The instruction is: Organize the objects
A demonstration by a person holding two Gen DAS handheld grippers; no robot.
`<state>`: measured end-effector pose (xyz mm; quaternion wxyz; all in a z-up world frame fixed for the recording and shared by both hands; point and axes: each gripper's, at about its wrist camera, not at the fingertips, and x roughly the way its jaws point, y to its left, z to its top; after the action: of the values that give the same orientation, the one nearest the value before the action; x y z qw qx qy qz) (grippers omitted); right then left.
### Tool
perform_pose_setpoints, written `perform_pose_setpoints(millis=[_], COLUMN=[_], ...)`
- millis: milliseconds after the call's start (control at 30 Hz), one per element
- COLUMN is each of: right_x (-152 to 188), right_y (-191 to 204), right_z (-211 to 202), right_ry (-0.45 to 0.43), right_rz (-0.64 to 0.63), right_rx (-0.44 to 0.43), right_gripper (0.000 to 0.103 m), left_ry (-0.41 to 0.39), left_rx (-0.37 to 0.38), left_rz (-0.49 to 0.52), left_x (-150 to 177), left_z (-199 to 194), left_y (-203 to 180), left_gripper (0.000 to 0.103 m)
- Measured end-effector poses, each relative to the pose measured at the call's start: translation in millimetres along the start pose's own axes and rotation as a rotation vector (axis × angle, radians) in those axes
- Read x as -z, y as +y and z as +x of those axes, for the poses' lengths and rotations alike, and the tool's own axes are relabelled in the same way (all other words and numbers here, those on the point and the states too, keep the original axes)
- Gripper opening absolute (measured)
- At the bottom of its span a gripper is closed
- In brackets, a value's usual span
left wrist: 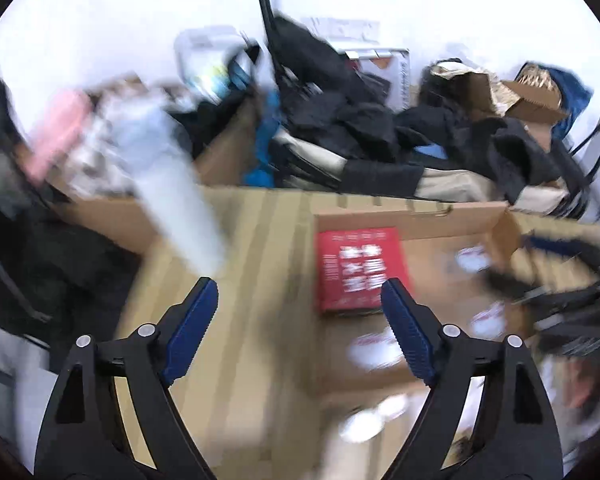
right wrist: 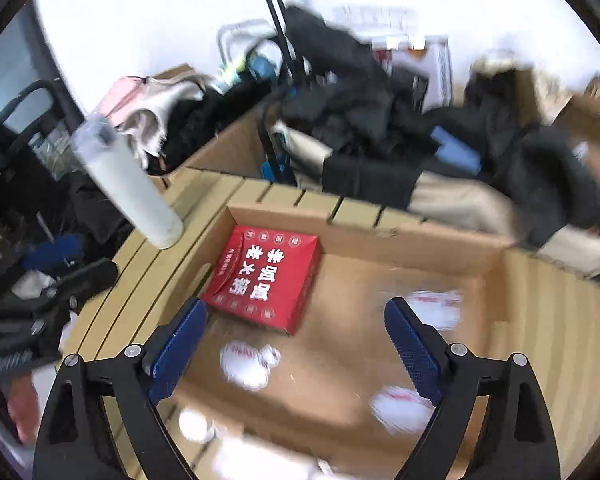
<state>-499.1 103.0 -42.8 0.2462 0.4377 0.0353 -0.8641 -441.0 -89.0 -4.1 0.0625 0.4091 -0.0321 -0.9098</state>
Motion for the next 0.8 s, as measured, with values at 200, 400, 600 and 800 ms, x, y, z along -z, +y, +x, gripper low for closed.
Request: perform_pose_setpoints(millis=[200,400,600,800], right_x=[36,88,173,270], right_y=[0,8,50,83], right_z=[-138,-228,-293,-314], right_ry=[-0.143,-0.197,-0.26,-0.253], right_rz=[-0.084,-0.073,-0.141,-0.129], right_rx=[0.13,0.166,0.106,0.047], right_gripper=[0.093,0.093,0.093,0.093], left_ry=[-0.134,-0.243,-0.294,-0.276], left_rx=[0.005,0.022,0.078,0.089], left_rz=[0.007,0.003,-0.033,-0.065], left_x=[39,94,176,254], left_z=[-121,-216,-280,-301], left_y=[17,15,6,-9], left_gripper=[0.102,0.103,0.103,0.103])
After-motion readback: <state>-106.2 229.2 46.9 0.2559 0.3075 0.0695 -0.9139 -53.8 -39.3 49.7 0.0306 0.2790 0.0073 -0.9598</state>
